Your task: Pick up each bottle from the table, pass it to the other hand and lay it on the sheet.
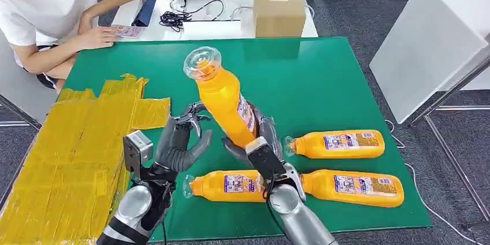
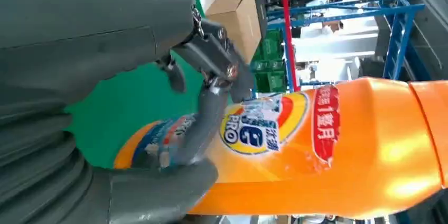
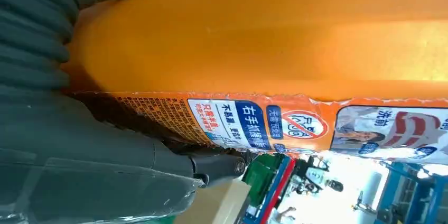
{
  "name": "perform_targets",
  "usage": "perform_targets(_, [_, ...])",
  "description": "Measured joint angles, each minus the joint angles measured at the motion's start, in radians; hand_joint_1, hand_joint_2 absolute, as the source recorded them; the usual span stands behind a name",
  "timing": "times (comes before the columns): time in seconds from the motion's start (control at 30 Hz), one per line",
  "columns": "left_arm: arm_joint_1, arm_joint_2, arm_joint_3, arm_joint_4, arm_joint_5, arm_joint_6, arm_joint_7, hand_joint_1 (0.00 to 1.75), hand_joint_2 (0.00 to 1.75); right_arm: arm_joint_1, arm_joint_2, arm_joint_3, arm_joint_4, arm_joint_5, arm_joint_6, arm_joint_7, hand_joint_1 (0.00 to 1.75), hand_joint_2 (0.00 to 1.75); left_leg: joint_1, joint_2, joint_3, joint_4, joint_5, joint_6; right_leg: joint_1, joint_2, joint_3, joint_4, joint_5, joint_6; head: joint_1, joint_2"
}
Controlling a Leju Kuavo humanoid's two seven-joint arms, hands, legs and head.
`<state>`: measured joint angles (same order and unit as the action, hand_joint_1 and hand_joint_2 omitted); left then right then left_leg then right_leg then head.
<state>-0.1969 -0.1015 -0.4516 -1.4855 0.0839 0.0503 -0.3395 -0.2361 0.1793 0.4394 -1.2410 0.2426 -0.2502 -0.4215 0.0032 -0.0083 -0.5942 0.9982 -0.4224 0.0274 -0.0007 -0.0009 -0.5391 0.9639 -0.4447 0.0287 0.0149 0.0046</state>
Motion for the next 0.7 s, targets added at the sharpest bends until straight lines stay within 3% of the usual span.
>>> perform_targets(0.7, [0.001,0.001,-0.016,0.0,0.018,0.007,0.003,0.0,1.75,0.014,-0.005,0.003,0.026,0.006,-0.006,0.002,1.73,1.75,0.0,0.0,0.0,0.0,0.0,0.0,0.0,0.0,0.0,0.0,0.0,0.0,0.0,0.0])
